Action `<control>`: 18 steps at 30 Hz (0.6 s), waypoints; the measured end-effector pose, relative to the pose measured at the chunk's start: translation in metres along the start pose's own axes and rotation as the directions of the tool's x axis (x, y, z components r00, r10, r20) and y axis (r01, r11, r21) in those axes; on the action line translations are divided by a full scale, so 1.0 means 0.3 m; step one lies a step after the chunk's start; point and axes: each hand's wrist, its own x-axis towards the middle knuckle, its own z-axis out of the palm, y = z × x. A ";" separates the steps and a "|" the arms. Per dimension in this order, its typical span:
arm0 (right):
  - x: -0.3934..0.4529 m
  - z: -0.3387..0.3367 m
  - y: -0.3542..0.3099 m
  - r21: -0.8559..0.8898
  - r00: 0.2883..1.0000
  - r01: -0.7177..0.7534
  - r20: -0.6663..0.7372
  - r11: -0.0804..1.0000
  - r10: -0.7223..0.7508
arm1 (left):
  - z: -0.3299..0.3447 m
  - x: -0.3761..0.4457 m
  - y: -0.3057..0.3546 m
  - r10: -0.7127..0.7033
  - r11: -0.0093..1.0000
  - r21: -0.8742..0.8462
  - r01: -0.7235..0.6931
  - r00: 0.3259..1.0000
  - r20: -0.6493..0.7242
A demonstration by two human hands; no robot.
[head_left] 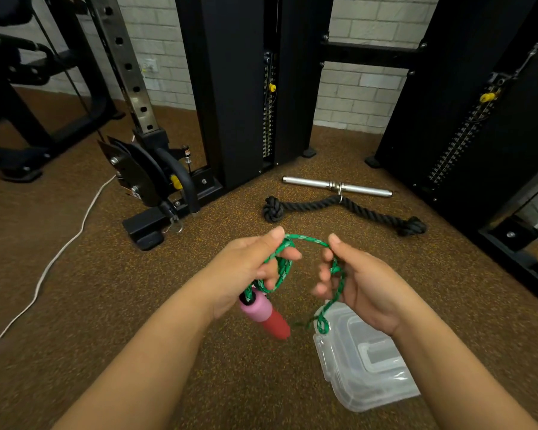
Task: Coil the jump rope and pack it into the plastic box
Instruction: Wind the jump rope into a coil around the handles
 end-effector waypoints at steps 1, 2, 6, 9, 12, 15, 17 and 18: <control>0.000 -0.006 0.002 0.008 1.000 -0.012 0.026 1.000 0.012 | -0.005 0.003 0.000 0.002 1.000 -0.026 -0.003 0.999 -0.036; 0.001 -0.013 0.007 0.008 0.998 -0.010 0.055 1.000 0.010 | -0.011 0.007 -0.002 0.006 0.999 -0.046 -0.009 0.998 -0.067; 0.008 -0.032 0.024 -0.066 0.987 0.010 0.158 0.998 0.001 | -0.024 0.011 -0.007 0.008 0.996 -0.082 -0.022 0.986 -0.165; 0.008 -0.023 0.034 -0.300 0.983 -0.010 0.174 0.954 0.066 | -0.030 0.012 -0.009 0.014 0.995 -0.097 -0.037 0.973 -0.230; 0.005 -0.019 0.048 -0.478 0.975 -0.018 0.185 0.878 0.121 | -0.037 0.012 -0.003 0.035 0.991 -0.115 -0.071 0.957 -0.288; 0.009 -0.022 0.050 -0.494 0.985 -0.014 0.142 0.869 0.096 | -0.047 0.006 0.005 0.023 0.984 -0.158 -0.081 0.941 -0.338; 0.024 -0.034 0.056 -0.441 0.998 0.012 0.060 0.898 0.017 | -0.053 0.005 0.002 0.004 0.980 -0.184 -0.077 0.930 -0.369; 0.033 -0.041 0.061 -0.440 1.000 0.030 0.014 0.897 -0.026 | -0.055 0.005 -0.001 -0.005 0.979 -0.190 -0.072 0.925 -0.379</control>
